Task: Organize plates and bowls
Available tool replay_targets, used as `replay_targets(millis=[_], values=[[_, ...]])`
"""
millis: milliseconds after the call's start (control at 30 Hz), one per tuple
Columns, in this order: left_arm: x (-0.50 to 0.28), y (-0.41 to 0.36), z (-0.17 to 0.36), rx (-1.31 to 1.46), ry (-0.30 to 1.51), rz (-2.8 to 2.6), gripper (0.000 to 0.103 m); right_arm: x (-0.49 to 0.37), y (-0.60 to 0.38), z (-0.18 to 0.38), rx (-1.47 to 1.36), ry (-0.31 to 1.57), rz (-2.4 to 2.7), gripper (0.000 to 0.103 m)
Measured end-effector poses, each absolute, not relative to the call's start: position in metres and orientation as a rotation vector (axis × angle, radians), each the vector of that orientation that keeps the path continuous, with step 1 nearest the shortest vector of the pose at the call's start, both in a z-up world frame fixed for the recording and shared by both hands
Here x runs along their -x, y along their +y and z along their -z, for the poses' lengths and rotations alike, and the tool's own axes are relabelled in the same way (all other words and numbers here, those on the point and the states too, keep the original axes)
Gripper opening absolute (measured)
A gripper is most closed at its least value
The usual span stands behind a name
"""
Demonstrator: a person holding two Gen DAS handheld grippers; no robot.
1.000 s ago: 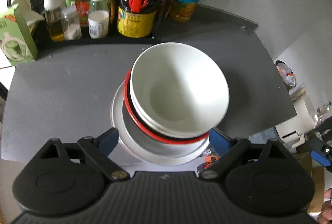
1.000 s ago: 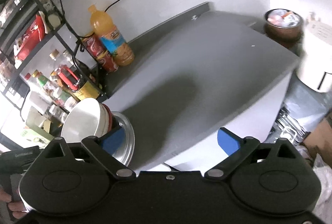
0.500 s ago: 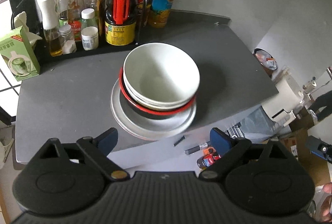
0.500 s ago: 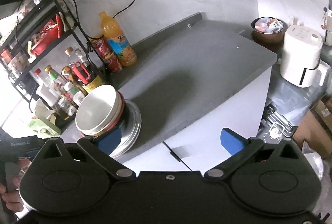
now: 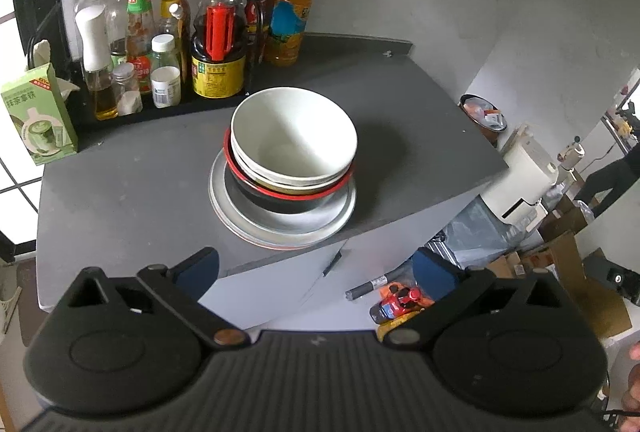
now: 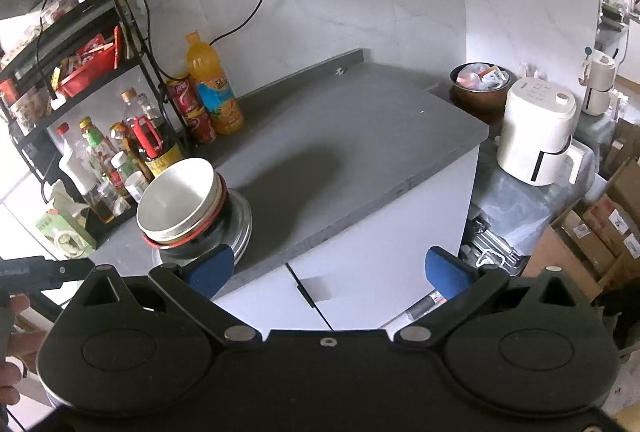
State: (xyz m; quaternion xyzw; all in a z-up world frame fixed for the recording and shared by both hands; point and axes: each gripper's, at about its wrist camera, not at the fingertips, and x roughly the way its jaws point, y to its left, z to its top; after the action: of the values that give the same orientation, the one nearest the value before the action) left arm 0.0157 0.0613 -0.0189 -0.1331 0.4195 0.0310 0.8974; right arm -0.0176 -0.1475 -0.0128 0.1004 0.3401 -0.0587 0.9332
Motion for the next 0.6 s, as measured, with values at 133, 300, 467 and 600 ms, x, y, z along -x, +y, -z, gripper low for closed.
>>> replay_targets(millis=[133, 300, 467, 600], values=[[-0.006, 0.058, 0.016, 0.240, 0.853, -0.056, 0.102, 0.027, -0.141, 0.013, -0.211, 0.696, 0.110, 0.103], [0.004, 0.052, 0.011, 0.208, 0.849, -0.023, 0.102, 0.039, -0.131, 0.012, -0.210, 0.686, 0.110, 0.103], [0.011, 0.048, 0.011, 0.185, 0.856, -0.021, 0.102, 0.050, -0.123, 0.008, -0.205, 0.684, 0.110, 0.103], [0.017, 0.044, 0.011, 0.175, 0.857, -0.010, 0.102, 0.056, -0.116, 0.006, -0.172, 0.673, 0.121, 0.103]])
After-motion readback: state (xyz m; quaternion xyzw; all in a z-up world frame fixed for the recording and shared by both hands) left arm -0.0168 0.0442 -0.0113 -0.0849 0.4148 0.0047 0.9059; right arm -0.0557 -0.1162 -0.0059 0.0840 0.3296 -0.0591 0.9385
